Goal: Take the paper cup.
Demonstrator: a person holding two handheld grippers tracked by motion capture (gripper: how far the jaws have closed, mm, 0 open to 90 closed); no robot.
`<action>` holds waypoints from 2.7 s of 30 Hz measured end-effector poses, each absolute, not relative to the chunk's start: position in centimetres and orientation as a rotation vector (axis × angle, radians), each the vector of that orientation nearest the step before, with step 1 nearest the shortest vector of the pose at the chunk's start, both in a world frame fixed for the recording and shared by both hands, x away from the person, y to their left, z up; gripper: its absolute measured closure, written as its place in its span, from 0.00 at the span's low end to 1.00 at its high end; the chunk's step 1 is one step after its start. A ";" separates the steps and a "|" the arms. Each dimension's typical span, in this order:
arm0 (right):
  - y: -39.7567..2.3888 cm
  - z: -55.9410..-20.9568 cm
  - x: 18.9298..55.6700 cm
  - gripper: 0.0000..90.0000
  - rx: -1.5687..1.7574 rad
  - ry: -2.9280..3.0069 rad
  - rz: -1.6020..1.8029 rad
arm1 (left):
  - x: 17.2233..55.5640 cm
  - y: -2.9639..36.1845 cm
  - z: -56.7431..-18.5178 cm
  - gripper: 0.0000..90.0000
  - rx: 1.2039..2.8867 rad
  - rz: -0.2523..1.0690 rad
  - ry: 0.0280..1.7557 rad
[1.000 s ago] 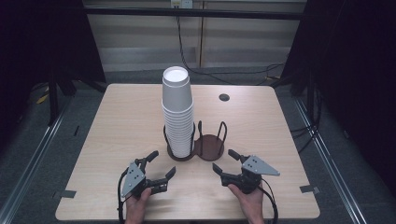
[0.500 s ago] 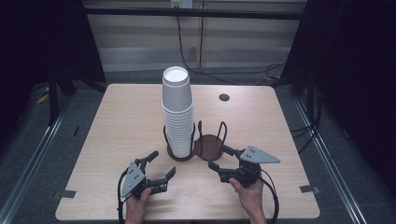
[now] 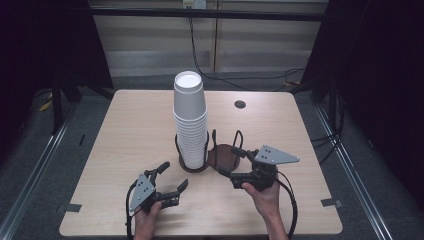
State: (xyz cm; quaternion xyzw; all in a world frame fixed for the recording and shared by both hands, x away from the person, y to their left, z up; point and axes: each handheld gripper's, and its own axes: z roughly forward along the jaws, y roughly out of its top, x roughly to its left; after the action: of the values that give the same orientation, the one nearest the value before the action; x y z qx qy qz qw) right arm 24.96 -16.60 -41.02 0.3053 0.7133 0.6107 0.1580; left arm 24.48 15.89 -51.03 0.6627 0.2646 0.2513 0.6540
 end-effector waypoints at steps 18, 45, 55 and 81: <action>-15.6 -37.7 26.3 0.24 0.781 2.108 1.746 | 24.5 15.9 -51.0 0.18 1.503 0.569 0.597; -14.8 -32.6 29.1 0.23 0.711 2.193 1.738 | 24.5 15.9 -51.0 0.18 1.506 0.575 0.588; -14.6 -30.8 30.5 0.19 0.730 2.214 1.668 | 24.6 16.0 -51.0 0.18 1.510 0.573 0.583; -12.1 -25.4 34.5 0.14 0.638 2.333 1.556 | 24.5 15.9 -51.0 0.18 1.508 0.572 0.588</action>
State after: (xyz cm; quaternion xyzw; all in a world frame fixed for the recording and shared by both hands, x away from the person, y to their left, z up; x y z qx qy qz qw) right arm 34.54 -12.06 -25.38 0.2201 0.8041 0.5362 0.1325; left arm 24.53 15.94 -51.02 0.6647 0.2592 0.2521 0.6538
